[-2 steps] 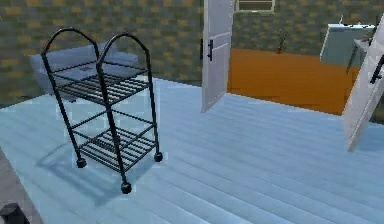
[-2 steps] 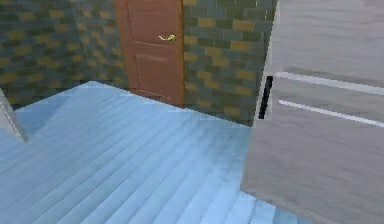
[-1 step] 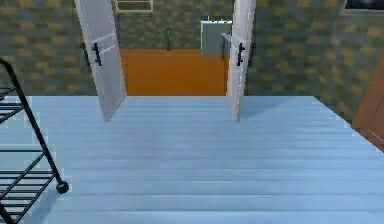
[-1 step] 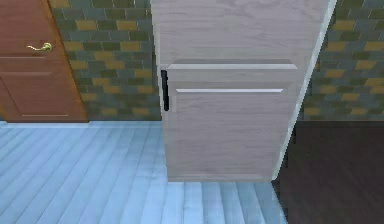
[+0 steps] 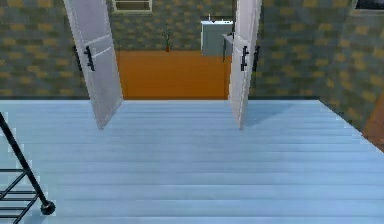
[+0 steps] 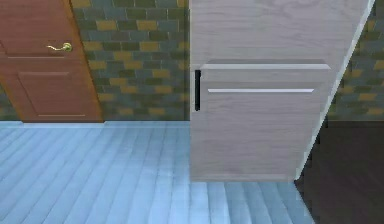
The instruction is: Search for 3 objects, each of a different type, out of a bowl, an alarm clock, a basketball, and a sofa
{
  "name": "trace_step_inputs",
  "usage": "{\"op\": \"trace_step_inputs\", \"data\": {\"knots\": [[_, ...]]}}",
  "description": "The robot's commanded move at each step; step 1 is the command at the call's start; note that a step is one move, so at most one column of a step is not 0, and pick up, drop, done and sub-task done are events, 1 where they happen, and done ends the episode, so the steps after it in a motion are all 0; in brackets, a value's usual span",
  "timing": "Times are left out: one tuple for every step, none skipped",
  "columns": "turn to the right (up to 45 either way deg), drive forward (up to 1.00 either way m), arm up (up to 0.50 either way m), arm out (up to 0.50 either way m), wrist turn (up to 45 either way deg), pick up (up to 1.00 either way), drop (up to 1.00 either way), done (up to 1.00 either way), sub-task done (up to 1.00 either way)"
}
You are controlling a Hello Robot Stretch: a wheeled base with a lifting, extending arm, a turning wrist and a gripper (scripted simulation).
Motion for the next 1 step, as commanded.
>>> {"op": "trace_step_inputs", "data": {"knots": [[24.0,0.0,0.0,0.0,0.0,0.0,0.0,0.0,0.0]]}}
